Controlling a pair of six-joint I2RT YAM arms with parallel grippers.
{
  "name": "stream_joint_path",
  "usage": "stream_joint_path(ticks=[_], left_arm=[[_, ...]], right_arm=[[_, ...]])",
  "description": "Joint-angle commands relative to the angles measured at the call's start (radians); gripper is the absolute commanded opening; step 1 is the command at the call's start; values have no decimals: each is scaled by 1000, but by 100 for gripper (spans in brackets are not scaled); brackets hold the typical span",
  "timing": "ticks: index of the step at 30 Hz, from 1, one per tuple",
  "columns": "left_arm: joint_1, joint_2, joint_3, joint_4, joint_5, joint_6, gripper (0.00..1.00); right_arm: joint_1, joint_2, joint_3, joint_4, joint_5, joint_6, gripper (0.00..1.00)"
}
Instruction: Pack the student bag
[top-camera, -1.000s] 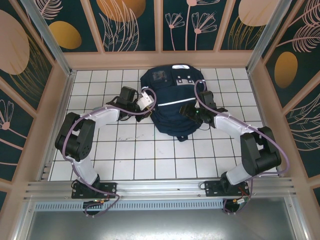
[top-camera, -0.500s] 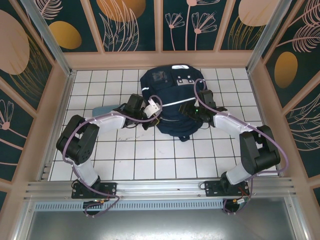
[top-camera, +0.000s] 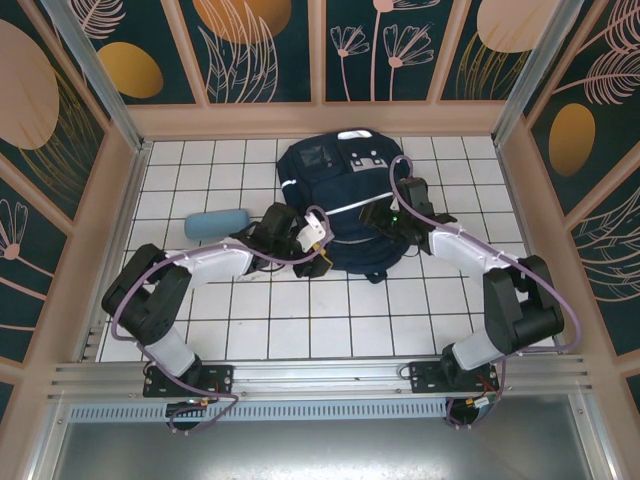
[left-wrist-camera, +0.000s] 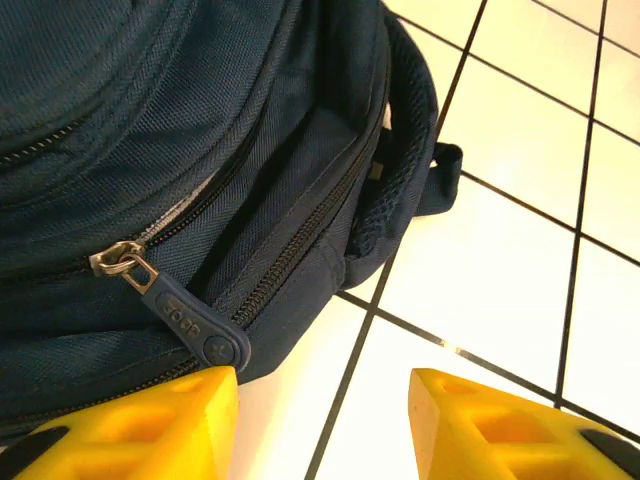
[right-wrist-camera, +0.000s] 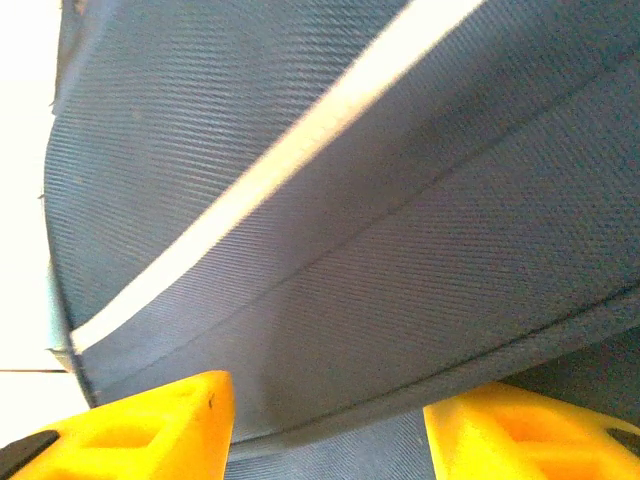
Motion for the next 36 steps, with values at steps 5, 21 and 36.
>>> stream_joint_path(ticks=[5, 21, 36], left_arm=[[47, -138, -78, 195, -252, -233, 54], [162, -204, -110, 76, -613, -795, 69], [177, -130, 17, -34, -462, -840, 69]], right_arm=[[107, -108, 2, -52, 79, 68, 52], [463, 135, 202, -272, 409, 277, 35], [466, 254, 265, -264, 426, 240, 27]])
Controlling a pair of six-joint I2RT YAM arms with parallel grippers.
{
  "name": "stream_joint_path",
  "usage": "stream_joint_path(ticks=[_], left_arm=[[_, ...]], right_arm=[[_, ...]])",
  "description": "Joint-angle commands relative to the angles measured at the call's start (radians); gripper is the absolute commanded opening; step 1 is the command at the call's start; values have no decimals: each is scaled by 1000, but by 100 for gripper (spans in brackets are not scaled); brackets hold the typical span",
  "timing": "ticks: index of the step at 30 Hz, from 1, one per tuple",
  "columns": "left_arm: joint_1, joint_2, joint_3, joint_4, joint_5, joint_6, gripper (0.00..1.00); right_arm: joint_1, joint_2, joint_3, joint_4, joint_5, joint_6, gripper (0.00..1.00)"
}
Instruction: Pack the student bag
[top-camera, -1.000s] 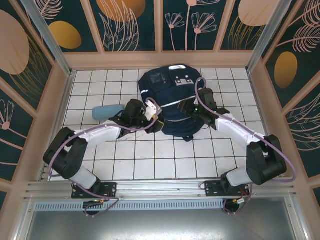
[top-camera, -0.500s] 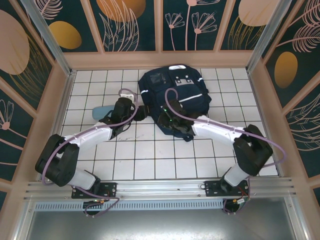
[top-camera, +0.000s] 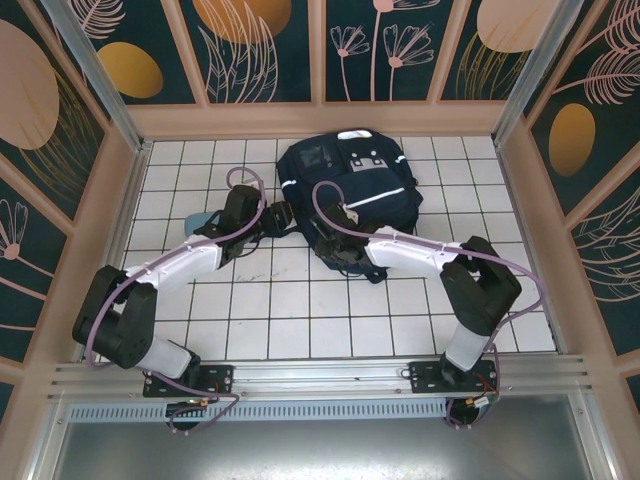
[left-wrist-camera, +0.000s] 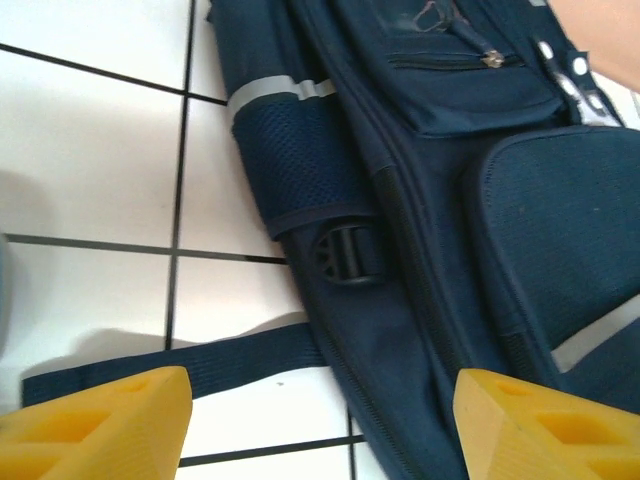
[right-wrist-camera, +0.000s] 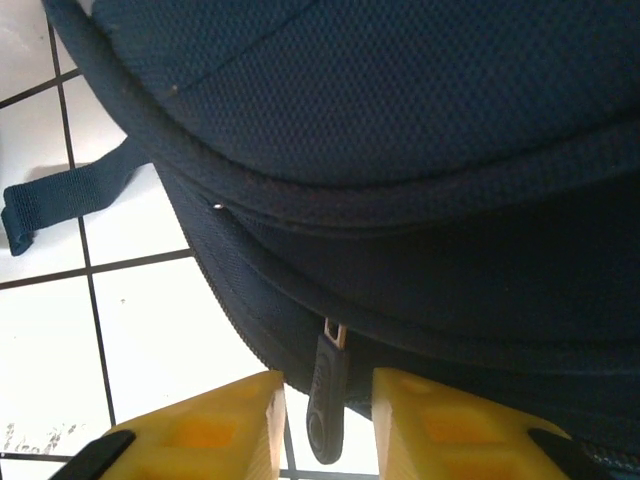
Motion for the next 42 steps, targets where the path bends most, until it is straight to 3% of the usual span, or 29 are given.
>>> stream_joint_path(ticks=[1, 13, 21, 25, 36, 42], left_arm=[[1, 33, 29, -27, 62, -30, 69], [1, 48, 12, 36, 134, -127, 62], [1, 65, -59, 221, 288, -295, 57], [1, 118, -62, 315, 396, -325, 55], [1, 255, -19, 465, 468, -380, 51], [1, 287, 9, 444, 465, -371, 51]], right_arm=[[-5, 21, 41, -18, 46, -13, 25], [-5, 57, 61, -28, 82, -30, 16], [-4, 16, 26, 9, 88, -75, 0], [-5, -36, 4, 61, 65, -163, 0], [-9, -89, 1, 112, -36, -266, 0], [-30, -99, -11, 132, -68, -263, 0]])
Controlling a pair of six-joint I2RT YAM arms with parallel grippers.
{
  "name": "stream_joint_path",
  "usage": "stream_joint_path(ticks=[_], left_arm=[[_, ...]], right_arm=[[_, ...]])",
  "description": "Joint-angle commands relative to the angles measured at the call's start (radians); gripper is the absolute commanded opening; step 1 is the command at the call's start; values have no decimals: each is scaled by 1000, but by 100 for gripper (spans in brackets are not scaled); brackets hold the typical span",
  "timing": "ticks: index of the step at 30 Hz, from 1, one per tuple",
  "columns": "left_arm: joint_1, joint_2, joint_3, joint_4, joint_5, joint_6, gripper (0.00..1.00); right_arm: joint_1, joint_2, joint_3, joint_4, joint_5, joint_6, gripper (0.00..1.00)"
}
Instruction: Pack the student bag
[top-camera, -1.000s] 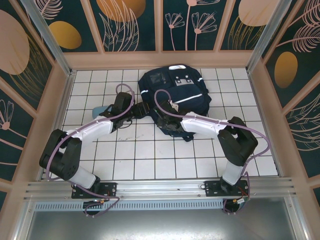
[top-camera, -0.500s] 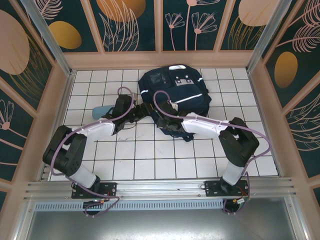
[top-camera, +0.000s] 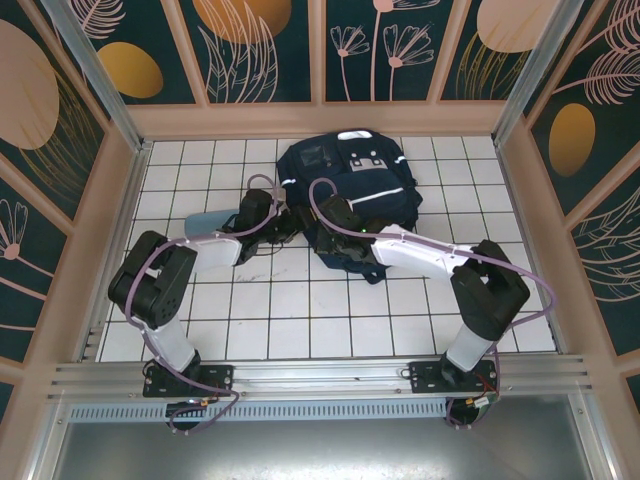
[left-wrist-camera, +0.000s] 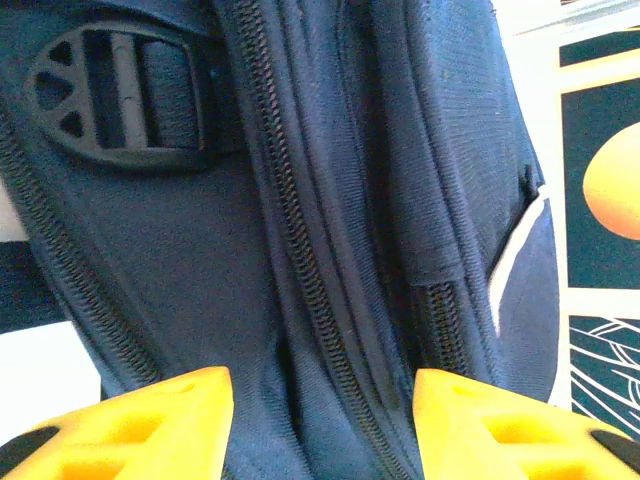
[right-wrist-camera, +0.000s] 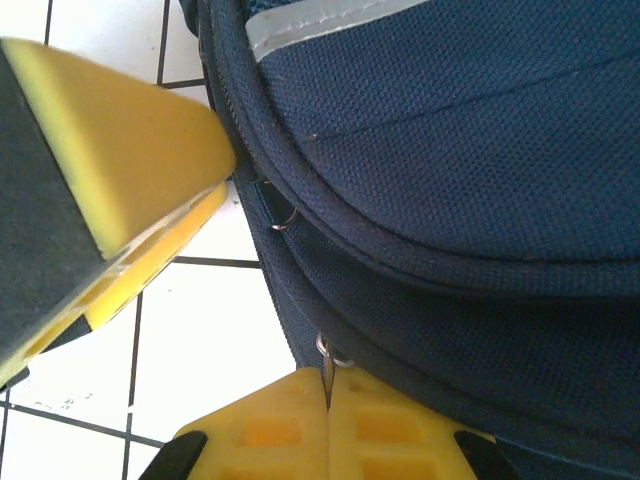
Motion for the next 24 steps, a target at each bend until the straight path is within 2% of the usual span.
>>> stream_joint_path(ticks=[1, 7, 13, 18, 24], left_arm=[[1, 19, 28, 48, 28, -14, 50], [1, 55, 30, 116, 66, -61, 45], [1, 103, 18, 258, 100, -180, 40], [1, 118, 17, 291, 71, -216, 28], [1, 112, 31, 259, 18, -201, 14]], right_arm=[[-13, -51, -14, 82, -48, -24, 0], [-30, -57, -21, 103, -93, -24, 0], [-33, -66, -20, 93, -104, -29, 0], [-33, -60, -3, 4, -63, -38, 0], [-33, -67, 21, -191, 87, -85, 0]])
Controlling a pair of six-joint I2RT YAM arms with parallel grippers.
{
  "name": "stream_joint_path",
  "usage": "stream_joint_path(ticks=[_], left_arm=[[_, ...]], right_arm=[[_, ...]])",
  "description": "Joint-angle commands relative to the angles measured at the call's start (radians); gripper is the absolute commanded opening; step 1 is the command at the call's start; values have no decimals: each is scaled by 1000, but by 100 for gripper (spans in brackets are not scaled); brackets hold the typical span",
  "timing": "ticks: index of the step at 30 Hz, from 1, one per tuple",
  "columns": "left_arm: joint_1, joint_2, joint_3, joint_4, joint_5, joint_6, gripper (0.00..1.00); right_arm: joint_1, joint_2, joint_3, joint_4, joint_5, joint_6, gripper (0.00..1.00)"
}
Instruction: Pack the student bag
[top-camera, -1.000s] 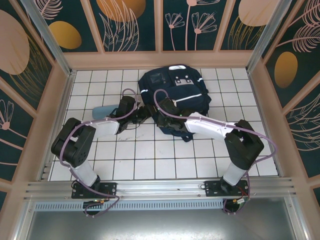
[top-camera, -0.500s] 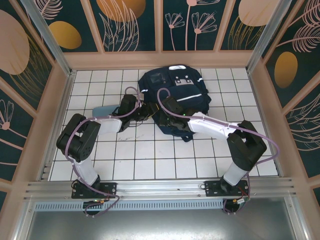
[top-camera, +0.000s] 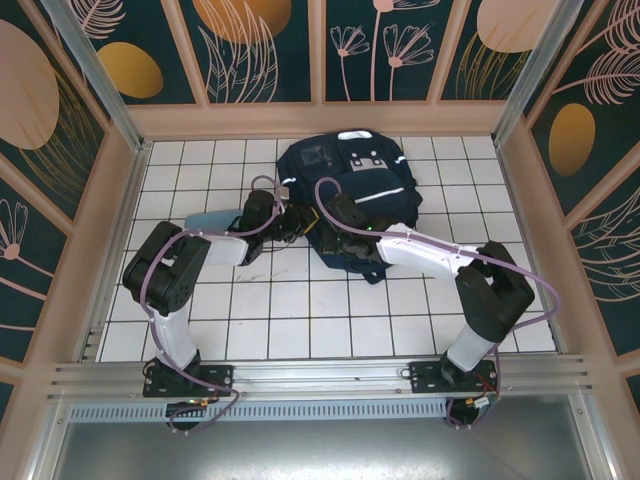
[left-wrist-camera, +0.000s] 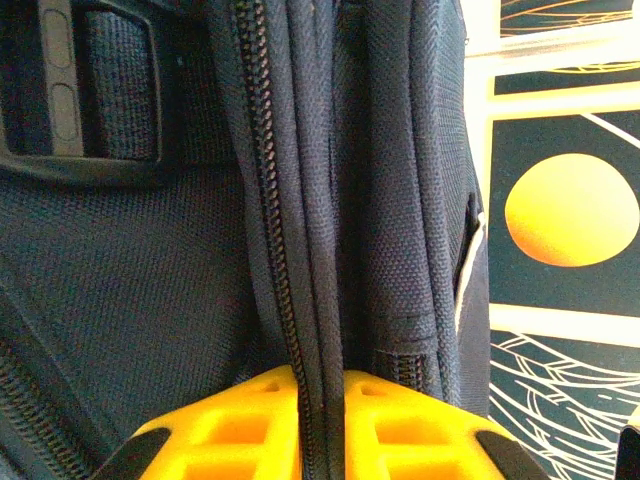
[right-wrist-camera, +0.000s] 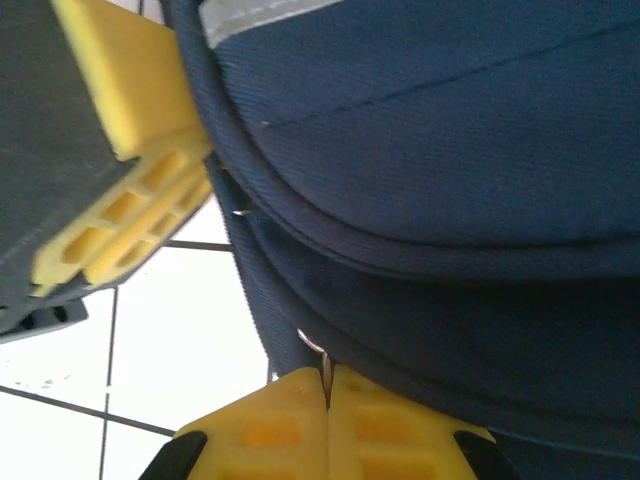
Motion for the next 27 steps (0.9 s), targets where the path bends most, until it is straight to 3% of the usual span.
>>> stream_joint_path(ticks=[1, 9, 18, 23, 26, 27], left_arm=[[3, 5, 30, 32, -49, 10, 13], [14, -1, 50, -26, -75, 42, 10], [32, -31, 51, -95, -96, 86, 9], [55, -57, 48, -126, -113, 106, 8], [76, -85, 39, -166, -145, 129, 9], [85, -96, 33, -184, -158, 138, 14]], right_arm=[[-5, -51, 32, -157, 136, -44, 0], [-78, -134, -27, -223, 244, -71, 0], [-244, -176, -87, -190, 313, -164, 0], [-297, -182, -82, -161, 291, -195, 0], [-287, -198, -75, -130, 191, -218, 0], [-275, -204, -75, -111, 148, -226, 0]])
